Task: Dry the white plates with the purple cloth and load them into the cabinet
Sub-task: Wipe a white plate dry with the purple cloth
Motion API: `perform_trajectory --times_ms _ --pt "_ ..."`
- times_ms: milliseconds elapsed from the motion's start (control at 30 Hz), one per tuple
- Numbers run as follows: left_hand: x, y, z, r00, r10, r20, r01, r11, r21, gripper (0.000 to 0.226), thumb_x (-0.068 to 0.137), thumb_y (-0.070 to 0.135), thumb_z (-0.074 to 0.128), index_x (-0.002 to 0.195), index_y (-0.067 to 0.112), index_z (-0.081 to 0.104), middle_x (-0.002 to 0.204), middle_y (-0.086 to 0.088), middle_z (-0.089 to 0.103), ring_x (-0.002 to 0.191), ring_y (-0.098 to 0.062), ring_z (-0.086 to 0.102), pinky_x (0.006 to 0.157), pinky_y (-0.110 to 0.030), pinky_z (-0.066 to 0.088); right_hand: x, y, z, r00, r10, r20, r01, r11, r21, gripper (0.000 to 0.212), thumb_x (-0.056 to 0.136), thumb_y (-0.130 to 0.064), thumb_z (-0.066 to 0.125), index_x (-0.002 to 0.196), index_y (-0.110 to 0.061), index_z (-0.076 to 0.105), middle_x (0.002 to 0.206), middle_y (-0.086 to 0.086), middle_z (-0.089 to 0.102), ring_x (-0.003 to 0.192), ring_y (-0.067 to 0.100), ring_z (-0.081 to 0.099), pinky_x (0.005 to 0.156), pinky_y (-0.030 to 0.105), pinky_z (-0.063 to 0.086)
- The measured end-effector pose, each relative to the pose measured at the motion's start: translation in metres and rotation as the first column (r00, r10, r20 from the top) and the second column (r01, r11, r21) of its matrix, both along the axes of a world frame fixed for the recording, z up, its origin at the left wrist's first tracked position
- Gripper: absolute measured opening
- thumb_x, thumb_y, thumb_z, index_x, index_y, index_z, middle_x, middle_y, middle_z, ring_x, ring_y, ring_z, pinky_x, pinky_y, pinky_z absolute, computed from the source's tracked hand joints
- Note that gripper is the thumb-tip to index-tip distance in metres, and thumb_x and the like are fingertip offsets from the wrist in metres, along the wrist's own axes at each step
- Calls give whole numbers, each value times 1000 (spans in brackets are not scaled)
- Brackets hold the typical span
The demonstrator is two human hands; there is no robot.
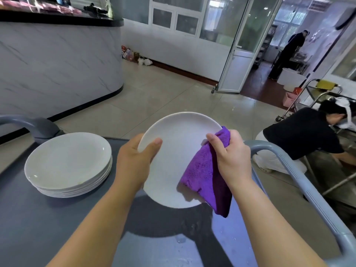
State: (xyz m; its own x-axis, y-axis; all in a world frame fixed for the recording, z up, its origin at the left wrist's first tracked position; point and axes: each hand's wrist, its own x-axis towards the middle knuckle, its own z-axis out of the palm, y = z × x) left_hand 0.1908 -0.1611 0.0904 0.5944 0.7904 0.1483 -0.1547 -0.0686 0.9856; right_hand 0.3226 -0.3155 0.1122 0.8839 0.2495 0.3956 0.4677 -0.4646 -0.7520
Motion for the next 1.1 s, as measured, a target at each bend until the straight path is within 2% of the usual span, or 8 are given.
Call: perform_trajectory --times_ms 133,233,433,500,600,800,967,1100 --pt "4 -14 0 985 99 142 -83 990 -113 20 89 27 66 74 40 69 76 14 72 75 -9 67 72 -37 57 -16 14 -16 958 -188 -217 246 927 283 43 91 -53 53 87 -10 54 74 -1 59 69 17 54 60 27 39" --pt "4 -19 -3 979 92 182 -47 970 -237 16 92 27 63 81 37 68 88 8 73 89 -19 70 79 -44 57 -27 22 -42 922 -211 -324 310 905 292 51 92 -56 47 87 -6 55 73 2 59 69 21 56 60 31 38" --pt "-14 14 -10 959 -278 58 283 948 -146 24 74 37 74 96 33 66 94 6 73 89 -16 69 78 -40 56 -8 6 -9 993 -55 -100 63 995 78 40 89 -52 56 88 -13 64 77 -7 62 74 6 57 58 9 36" --pt "-13 17 -4 978 -208 25 209 975 -82 6 81 34 73 82 38 69 82 10 72 80 -15 69 74 -40 56 -9 9 2 1000 12 -28 -13 999 -39 36 87 -52 59 87 -16 63 79 -9 65 76 5 58 62 19 36" --pt "-8 12 -2 996 -62 59 65 997 -51 21 88 26 67 71 38 70 76 9 72 78 -20 69 72 -43 57 -14 12 9 999 -42 15 42 999 -9 37 87 -52 59 89 -16 59 78 -10 62 77 14 56 65 29 32" --pt "-1 -24 -9 979 83 187 -24 954 -299 9 93 27 62 88 33 68 92 9 74 93 -19 70 83 -43 56 -32 19 -35 908 -258 -331 363 879 310 51 92 -55 50 92 -5 59 79 3 63 76 22 59 63 31 39" --pt "-5 -17 -15 989 -90 120 119 958 -259 11 89 26 66 98 32 64 102 4 72 100 -22 68 85 -43 55 -21 2 -24 955 -185 -232 237 945 226 43 91 -50 56 87 -7 57 73 -2 58 67 13 54 54 15 36" --pt "-7 -1 -1 976 -216 28 218 971 -96 22 66 48 71 86 41 71 92 4 73 89 -23 69 83 -50 55 -6 -6 4 997 -57 -49 58 998 24 36 85 -53 61 87 -17 61 78 -6 62 75 14 57 63 28 37"
